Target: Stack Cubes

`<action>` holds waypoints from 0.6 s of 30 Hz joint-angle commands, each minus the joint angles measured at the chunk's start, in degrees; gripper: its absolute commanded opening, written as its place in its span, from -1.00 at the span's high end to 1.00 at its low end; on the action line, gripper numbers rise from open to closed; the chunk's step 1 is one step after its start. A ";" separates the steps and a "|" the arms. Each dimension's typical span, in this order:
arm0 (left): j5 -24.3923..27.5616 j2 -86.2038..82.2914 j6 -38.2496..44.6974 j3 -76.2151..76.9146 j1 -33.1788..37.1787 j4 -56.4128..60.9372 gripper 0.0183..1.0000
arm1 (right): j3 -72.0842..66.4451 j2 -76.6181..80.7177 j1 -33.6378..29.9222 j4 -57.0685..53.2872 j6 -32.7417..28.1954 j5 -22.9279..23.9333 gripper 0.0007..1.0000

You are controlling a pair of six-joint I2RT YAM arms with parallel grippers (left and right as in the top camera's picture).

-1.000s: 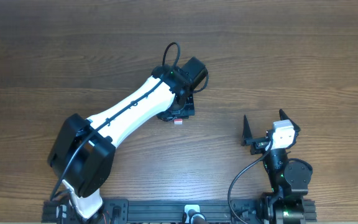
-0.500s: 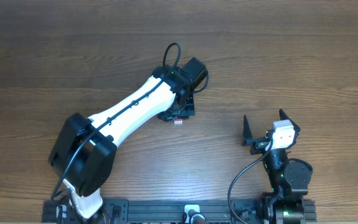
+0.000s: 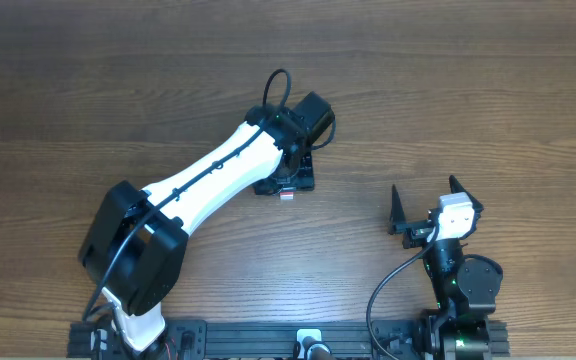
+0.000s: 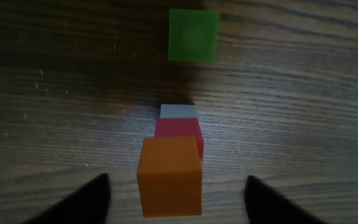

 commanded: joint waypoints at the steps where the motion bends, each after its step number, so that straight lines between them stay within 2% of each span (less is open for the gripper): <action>1: 0.35 1.03 0.00 1.27 0.42 -0.02 -0.81 | -0.28 -0.52 -0.15 -0.26 -0.09 0.00 -0.99; 4: 0.35 0.22 -0.07 1.27 0.66 0.15 -0.99 | -0.28 -0.52 -0.15 -0.26 -0.09 0.00 -0.99; 9: -0.33 -4.94 -0.26 1.27 1.88 2.40 -1.00 | -0.28 -0.52 -0.15 -0.26 -0.09 0.00 -0.98; 14: -5.97 -13.03 -1.97 1.22 5.97 6.08 -1.00 | -0.28 -0.52 -0.15 -0.26 -0.09 0.00 -0.98; 18: -9.18 -20.46 1.73 1.18 11.28 13.00 -1.00 | -0.26 -0.52 -0.15 -0.26 -0.09 0.00 -0.99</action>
